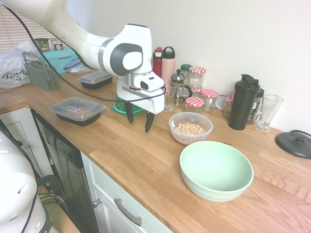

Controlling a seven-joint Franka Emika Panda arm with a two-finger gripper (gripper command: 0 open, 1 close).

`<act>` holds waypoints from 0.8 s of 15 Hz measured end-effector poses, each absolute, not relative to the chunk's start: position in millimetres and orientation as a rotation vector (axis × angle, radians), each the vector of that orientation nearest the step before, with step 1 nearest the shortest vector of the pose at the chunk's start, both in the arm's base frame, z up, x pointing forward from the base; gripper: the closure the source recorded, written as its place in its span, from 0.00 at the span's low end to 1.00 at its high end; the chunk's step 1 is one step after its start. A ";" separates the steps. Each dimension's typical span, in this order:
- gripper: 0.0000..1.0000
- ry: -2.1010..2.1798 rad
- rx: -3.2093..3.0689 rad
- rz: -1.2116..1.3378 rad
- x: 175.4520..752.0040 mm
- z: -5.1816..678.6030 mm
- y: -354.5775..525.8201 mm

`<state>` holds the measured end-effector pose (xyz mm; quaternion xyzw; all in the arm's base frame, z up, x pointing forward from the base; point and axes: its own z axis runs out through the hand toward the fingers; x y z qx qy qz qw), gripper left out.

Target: Cover the lid of food container

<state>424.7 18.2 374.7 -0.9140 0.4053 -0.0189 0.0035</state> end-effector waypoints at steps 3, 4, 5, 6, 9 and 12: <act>0.00 1.252 -2.855 -0.099 431.4 381.4 20.0; 0.00 1.236 -2.837 -0.136 438.8 391.3 26.3; 0.00 1.215 -2.811 -0.161 446.2 401.8 37.4; 0.00 1.190 -2.790 -0.185 452.8 410.7 50.0; 0.00 1.118 -2.708 -0.189 474.3 414.8 74.0; 0.00 0.922 -2.645 -0.100 509.2 398.1 77.6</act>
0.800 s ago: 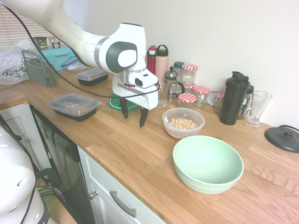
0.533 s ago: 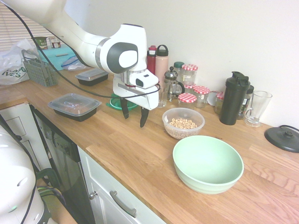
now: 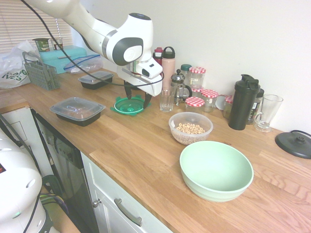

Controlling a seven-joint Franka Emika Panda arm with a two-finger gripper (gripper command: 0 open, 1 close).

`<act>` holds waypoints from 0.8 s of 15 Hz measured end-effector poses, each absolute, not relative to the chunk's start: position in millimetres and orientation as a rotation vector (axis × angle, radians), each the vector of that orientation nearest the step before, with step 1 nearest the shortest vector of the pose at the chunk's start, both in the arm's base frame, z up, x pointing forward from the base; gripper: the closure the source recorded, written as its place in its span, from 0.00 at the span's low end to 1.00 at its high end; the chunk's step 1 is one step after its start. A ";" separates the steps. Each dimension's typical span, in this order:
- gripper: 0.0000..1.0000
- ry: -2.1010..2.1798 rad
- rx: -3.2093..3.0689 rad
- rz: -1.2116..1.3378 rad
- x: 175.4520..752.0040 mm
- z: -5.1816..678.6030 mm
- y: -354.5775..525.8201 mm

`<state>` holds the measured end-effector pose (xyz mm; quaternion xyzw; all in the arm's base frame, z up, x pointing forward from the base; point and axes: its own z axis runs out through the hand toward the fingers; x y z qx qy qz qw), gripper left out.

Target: Cover the lid of food container

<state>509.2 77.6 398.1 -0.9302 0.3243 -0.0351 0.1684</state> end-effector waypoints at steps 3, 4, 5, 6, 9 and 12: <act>0.00 0.857 -2.642 -0.059 538.7 380.9 80.4; 0.00 0.860 -2.643 -0.048 543.9 375.8 81.1; 0.00 0.873 -2.627 -0.027 548.4 371.1 81.0; 0.00 0.887 -2.601 0.001 553.0 366.5 79.0; 0.00 0.923 -2.540 0.070 570.0 349.6 68.9; 0.00 0.940 -2.451 0.192 582.3 338.3 67.8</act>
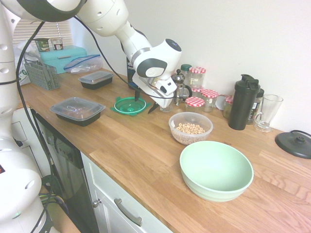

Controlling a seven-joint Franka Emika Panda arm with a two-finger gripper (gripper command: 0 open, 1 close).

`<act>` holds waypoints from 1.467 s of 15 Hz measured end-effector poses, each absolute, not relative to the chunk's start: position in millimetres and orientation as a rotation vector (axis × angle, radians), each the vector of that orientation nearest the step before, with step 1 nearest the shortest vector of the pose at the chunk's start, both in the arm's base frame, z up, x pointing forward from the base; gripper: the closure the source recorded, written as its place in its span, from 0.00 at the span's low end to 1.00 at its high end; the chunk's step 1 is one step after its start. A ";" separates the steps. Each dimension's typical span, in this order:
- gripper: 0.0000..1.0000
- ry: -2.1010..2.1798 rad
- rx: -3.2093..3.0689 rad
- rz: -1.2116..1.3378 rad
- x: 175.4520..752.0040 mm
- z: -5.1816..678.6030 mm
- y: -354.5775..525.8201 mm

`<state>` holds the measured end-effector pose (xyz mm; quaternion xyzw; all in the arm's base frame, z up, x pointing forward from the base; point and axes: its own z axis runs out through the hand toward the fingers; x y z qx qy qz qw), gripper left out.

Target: Cover the lid of food container

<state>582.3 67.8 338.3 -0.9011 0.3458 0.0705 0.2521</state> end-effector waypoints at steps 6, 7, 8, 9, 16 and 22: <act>0.00 0.973 -2.340 0.394 592.4 321.3 51.6; 0.00 0.967 -2.331 0.412 592.0 319.7 54.0; 0.00 0.953 -2.325 0.427 591.2 320.0 56.8; 0.00 0.932 -2.321 0.442 590.3 320.7 59.5; 1.00 0.856 -2.302 0.486 581.3 312.6 70.6; 1.00 0.841 -2.290 0.453 578.0 304.1 71.1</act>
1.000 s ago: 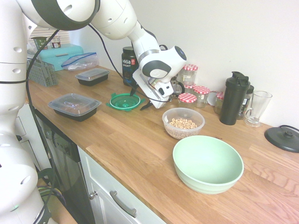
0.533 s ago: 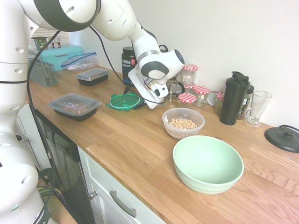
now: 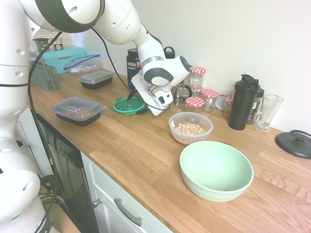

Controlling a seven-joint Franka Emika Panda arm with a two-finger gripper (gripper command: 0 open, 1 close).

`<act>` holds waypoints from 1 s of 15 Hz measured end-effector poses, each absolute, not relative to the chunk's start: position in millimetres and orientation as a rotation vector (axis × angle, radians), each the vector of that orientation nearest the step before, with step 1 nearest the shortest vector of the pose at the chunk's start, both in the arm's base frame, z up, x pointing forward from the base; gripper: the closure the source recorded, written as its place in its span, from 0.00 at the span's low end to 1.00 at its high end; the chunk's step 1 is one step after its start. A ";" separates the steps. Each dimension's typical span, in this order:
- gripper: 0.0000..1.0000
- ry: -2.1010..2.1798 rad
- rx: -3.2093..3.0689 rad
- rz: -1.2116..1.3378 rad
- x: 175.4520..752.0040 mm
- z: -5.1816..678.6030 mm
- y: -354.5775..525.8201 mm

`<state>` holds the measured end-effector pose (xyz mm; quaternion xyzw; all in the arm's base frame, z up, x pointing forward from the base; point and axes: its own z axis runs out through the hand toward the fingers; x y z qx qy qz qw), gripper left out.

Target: Cover the lid of food container

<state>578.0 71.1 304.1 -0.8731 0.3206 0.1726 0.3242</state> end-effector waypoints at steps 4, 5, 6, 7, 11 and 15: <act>1.00 0.838 -2.290 0.429 575.0 298.5 67.7; 1.00 0.837 -2.292 0.424 574.4 297.3 66.9; 1.00 0.839 -2.294 0.420 574.1 296.4 66.3; 1.00 0.840 -2.294 0.419 573.7 295.5 65.9; 1.00 0.827 -2.297 0.401 572.5 293.0 64.3; 1.00 0.804 -2.291 0.366 573.6 305.6 62.4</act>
